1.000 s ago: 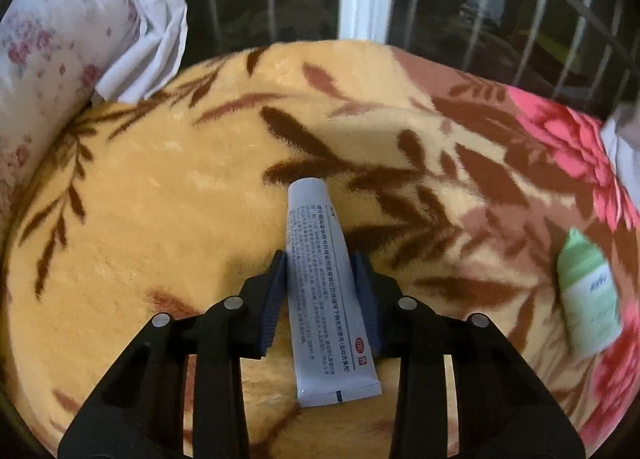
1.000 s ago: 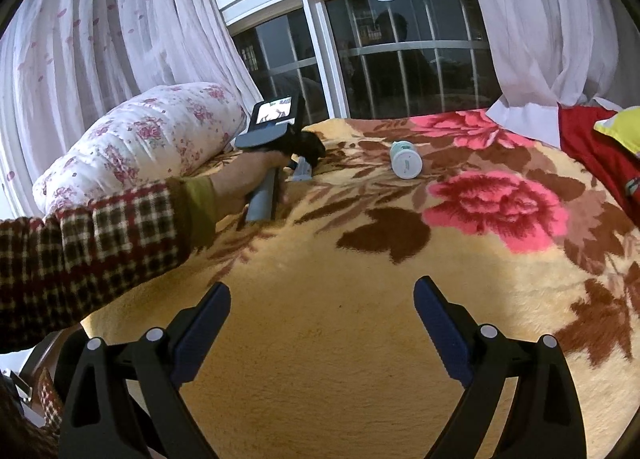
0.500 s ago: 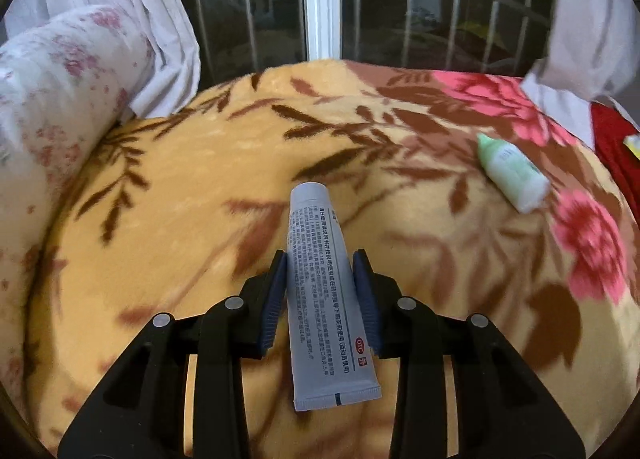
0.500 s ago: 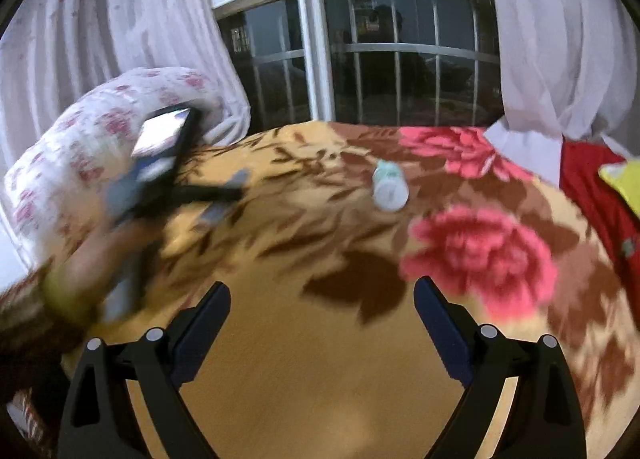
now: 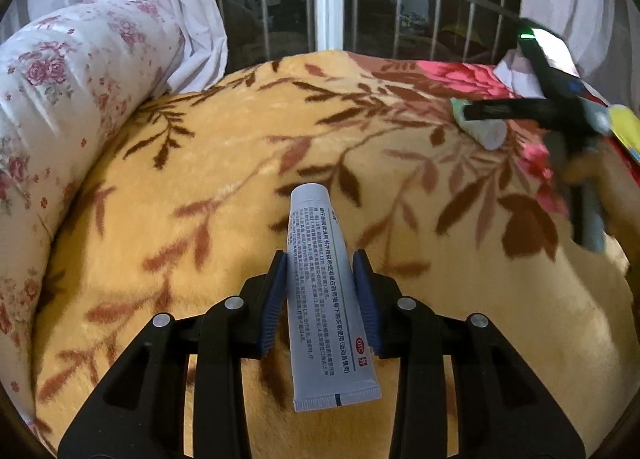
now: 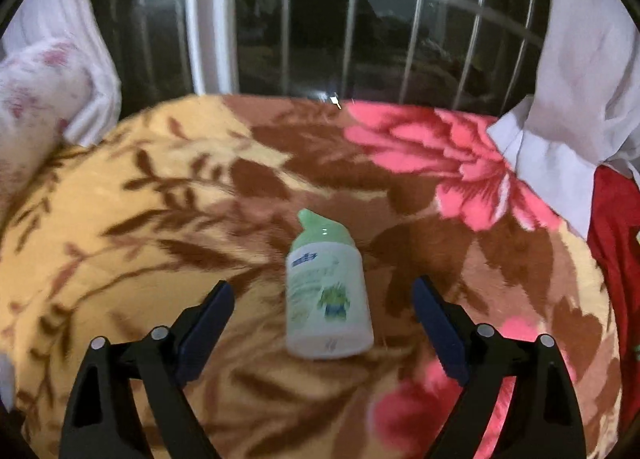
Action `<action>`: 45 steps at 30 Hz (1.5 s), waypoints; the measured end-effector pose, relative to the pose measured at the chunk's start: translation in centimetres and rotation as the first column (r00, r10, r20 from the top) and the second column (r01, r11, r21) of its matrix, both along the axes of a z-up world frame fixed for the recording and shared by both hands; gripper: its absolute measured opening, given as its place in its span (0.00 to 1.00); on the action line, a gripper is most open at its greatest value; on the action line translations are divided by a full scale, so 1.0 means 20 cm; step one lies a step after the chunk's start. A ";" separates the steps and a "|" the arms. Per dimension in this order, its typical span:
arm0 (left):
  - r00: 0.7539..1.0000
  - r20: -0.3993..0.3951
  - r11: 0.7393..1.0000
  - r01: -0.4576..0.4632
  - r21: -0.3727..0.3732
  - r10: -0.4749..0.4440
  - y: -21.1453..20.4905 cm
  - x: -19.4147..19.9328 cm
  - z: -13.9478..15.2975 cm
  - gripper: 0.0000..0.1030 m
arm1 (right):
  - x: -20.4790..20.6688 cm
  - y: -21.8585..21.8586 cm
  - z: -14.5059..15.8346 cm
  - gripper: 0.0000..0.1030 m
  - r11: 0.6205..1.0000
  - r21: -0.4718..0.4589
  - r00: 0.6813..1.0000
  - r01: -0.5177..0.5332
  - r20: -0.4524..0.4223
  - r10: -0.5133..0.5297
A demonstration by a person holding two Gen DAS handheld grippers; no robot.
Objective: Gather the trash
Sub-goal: 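Grasp the white tube with the left tool while the right tool grasps the pale green bottle, then lower both tools to the orange bin and release the tube and bottle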
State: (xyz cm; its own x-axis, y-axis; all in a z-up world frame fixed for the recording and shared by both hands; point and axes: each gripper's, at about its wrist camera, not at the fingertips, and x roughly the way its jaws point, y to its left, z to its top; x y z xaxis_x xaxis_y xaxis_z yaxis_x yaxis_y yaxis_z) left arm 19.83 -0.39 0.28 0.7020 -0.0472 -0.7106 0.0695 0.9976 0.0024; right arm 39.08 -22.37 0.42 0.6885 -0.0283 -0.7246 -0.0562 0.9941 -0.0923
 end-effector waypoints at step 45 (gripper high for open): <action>0.918 -0.253 0.950 0.313 -0.007 -0.305 -0.15 -1.28 -0.29 0.32 | -2.18 0.37 -0.04 0.45 0.900 0.232 0.910 -0.370 -0.105 0.401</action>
